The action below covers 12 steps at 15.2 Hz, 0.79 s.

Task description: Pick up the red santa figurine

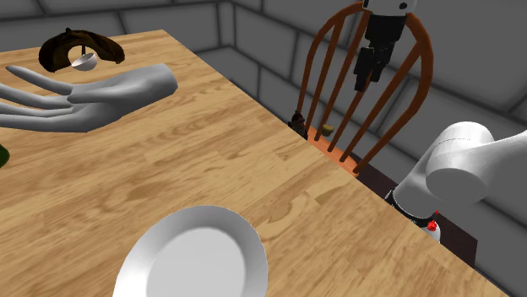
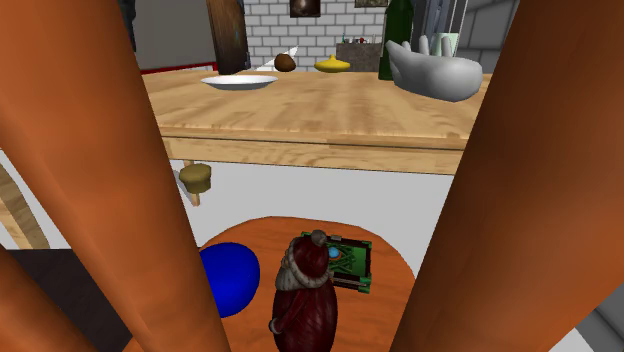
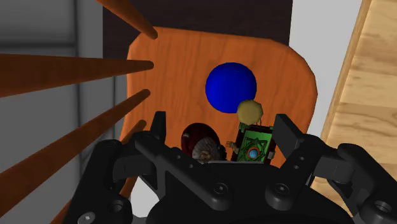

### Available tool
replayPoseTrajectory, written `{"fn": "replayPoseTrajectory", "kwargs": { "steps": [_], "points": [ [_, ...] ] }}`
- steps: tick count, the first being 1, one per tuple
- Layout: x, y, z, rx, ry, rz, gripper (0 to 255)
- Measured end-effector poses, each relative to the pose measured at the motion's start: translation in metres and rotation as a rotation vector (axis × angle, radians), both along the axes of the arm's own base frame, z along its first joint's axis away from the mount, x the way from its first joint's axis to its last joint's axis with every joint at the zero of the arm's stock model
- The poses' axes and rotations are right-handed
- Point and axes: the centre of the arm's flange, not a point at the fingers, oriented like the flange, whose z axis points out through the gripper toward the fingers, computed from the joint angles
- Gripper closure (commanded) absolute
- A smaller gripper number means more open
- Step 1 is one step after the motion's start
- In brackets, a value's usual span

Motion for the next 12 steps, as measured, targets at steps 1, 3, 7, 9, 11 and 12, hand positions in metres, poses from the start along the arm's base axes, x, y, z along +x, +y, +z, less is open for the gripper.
{"fn": "replayPoseTrajectory", "kwargs": {
  "steps": [1,3,7,9,11,12],
  "points": [
    [0.0,0.0,0.0,0.0,0.0,0.0,0],
    [0.006,-0.008,-0.011,0.022,-0.017,0.047,0],
    [0.033,-0.025,-0.05,0.091,-0.072,0.201,0],
    [0.047,-0.032,-0.067,0.127,-0.104,0.284,0],
    [0.065,-0.039,-0.084,0.164,-0.135,0.365,0],
    [0.074,-0.04,-0.096,0.182,-0.15,0.407,0]
  ]
}}
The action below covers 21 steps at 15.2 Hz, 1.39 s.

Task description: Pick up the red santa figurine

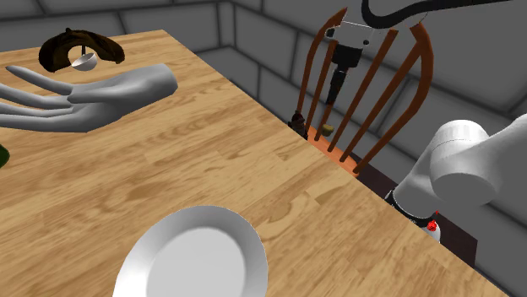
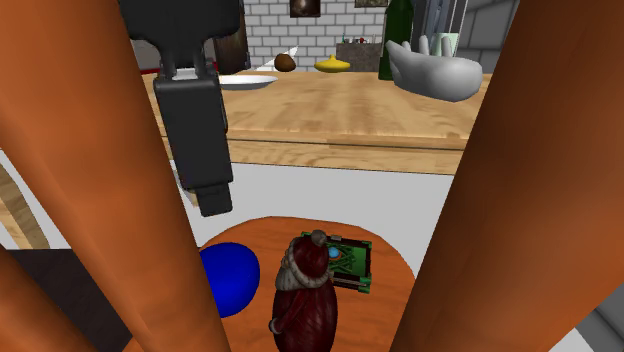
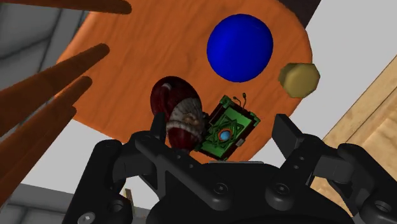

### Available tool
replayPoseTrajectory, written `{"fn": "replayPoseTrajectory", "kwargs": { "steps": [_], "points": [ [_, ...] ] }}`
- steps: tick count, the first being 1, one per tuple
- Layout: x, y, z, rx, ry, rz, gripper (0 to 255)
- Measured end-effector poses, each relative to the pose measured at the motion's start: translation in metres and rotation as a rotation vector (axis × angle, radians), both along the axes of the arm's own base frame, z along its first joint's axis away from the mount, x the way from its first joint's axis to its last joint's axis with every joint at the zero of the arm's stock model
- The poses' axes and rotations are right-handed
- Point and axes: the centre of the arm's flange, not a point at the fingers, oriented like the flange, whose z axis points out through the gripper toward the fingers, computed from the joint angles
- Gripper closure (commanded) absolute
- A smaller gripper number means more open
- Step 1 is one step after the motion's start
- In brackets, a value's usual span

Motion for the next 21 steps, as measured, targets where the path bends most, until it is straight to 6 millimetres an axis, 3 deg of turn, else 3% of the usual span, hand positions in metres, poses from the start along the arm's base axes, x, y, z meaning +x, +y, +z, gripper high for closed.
{"fn": "replayPoseTrajectory", "kwargs": {
  "steps": [4,8,17,18,21],
  "points": [
    [0.038,-0.004,-0.031,0.072,-0.065,0.164,0],
    [0.077,0.005,-0.066,0.144,-0.126,0.329,0],
    [0.085,0.006,-0.112,0.163,-0.147,0.378,0],
    [0.085,0.006,-0.114,0.163,-0.147,0.378,255],
    [0.086,0.006,-0.114,0.163,-0.149,0.378,255]
  ]
}}
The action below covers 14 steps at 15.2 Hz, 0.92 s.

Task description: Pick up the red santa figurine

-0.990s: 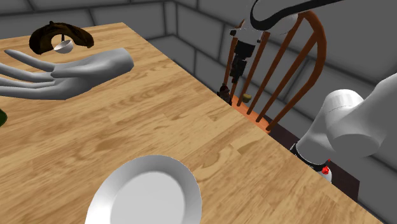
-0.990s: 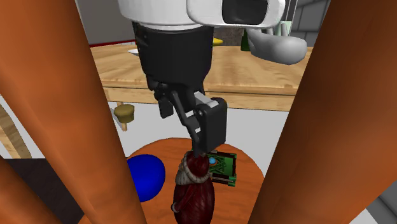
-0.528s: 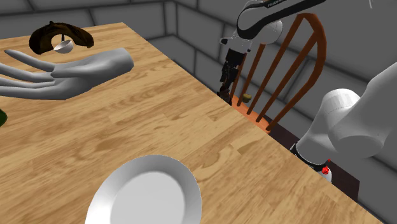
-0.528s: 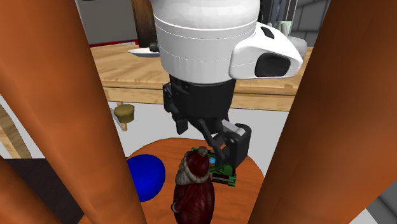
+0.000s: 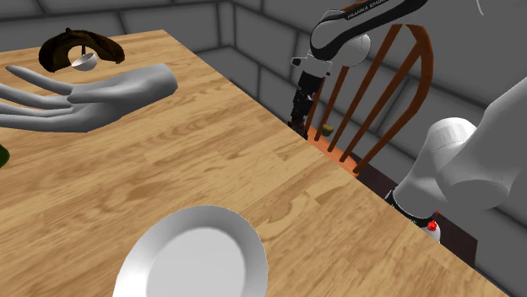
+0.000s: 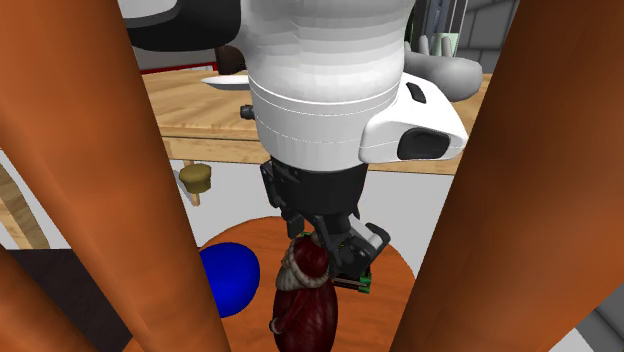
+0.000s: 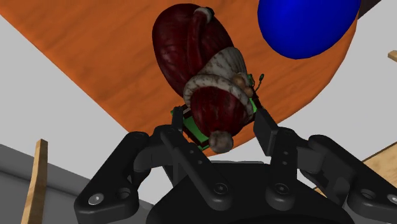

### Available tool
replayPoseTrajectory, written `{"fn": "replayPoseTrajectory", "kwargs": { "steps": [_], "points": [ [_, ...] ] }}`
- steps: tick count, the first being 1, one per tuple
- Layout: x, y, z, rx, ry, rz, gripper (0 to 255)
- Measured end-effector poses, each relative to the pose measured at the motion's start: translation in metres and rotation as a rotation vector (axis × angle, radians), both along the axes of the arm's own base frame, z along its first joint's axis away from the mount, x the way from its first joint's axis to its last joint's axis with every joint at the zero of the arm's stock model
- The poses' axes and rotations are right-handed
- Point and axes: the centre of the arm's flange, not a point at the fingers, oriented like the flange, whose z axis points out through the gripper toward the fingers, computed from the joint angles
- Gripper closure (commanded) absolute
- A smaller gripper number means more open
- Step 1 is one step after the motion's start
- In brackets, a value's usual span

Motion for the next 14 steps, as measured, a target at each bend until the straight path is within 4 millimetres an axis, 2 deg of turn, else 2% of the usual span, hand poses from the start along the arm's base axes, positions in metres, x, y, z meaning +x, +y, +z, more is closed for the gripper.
{"fn": "replayPoseTrajectory", "kwargs": {
  "steps": [8,14],
  "points": [
    [0.0,0.0,0.002,0.0,0.001,0.0,255],
    [0.001,0.0,0.031,0.0,0.002,0.0,255]
  ]
}}
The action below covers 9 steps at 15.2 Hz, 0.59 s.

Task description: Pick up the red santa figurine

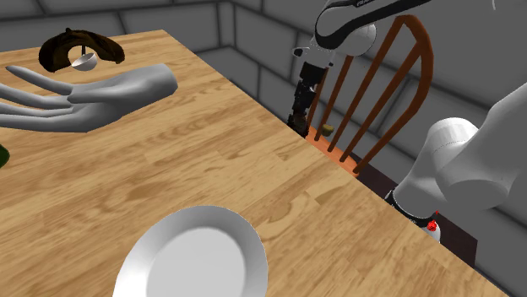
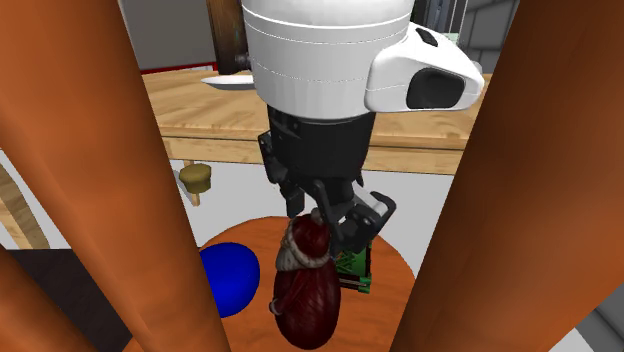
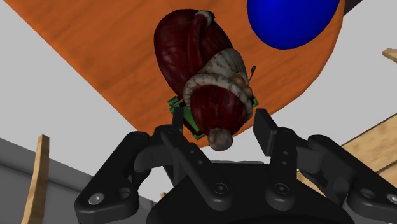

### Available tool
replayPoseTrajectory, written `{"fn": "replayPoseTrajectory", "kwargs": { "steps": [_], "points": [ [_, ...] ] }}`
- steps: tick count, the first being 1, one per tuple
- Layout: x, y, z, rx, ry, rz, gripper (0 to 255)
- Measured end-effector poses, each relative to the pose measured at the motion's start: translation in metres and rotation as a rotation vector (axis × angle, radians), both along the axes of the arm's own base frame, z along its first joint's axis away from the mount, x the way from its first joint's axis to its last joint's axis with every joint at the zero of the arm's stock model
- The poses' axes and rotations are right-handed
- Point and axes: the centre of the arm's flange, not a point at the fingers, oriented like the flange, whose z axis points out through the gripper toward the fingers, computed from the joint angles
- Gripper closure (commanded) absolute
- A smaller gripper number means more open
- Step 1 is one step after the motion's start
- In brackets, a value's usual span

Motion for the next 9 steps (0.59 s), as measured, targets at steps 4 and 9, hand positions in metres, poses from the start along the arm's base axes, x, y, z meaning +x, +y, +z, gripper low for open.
{"fn": "replayPoseTrajectory", "kwargs": {
  "steps": [4,9],
  "points": [
    [-0.001,0.001,0.02,0.0,0.0,0.0,255],
    [-0.001,0.002,0.043,0.0,0.0,0.0,255]
  ]
}}
